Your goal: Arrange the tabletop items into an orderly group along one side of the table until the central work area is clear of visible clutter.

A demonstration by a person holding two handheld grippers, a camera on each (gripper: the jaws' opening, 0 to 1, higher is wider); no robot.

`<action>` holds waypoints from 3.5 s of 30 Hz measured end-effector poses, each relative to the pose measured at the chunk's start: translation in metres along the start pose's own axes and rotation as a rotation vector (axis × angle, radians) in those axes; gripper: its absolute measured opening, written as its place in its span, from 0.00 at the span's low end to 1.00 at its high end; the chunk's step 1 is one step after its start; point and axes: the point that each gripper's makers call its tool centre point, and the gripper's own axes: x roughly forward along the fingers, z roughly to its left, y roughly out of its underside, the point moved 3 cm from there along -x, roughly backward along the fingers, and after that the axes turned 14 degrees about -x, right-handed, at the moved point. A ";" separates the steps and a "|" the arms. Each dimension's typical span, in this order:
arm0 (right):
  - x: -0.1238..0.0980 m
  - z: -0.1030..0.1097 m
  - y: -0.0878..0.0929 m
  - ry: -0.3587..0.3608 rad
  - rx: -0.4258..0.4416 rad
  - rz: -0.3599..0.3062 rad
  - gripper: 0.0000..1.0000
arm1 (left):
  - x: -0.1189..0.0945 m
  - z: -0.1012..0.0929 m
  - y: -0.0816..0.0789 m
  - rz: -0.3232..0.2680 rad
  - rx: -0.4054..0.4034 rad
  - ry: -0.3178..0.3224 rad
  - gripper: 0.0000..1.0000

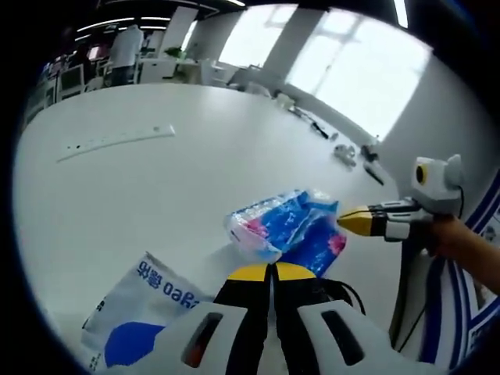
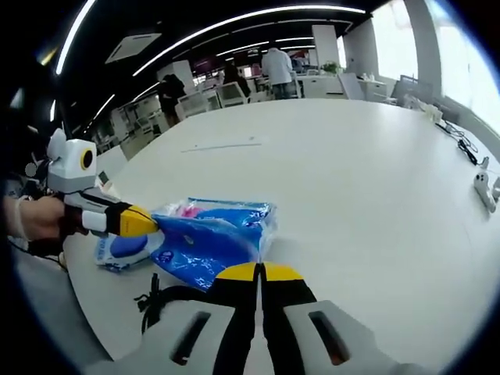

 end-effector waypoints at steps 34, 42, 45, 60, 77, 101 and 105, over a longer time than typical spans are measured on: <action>0.020 0.008 0.017 -0.017 0.018 0.028 0.00 | 0.013 0.020 0.016 0.012 -0.043 -0.021 0.00; 0.016 0.009 0.020 -0.016 0.024 0.020 0.00 | 0.017 0.021 0.015 0.006 -0.054 -0.015 0.00; 0.016 0.008 0.020 -0.010 0.018 0.021 0.00 | 0.018 0.019 0.015 0.002 -0.055 -0.010 0.00; 0.019 0.008 0.024 -0.004 0.017 0.028 0.00 | 0.021 0.020 0.015 0.003 -0.066 -0.008 0.00; 0.016 0.006 0.026 0.015 0.005 0.040 0.03 | 0.022 0.016 0.016 -0.006 -0.040 0.008 0.01; 0.012 0.004 0.005 0.038 -0.076 -0.026 0.31 | 0.009 0.008 0.010 -0.012 0.002 0.029 0.18; 0.012 0.003 0.006 0.038 -0.078 -0.023 0.31 | 0.007 0.006 0.006 -0.024 -0.001 0.032 0.20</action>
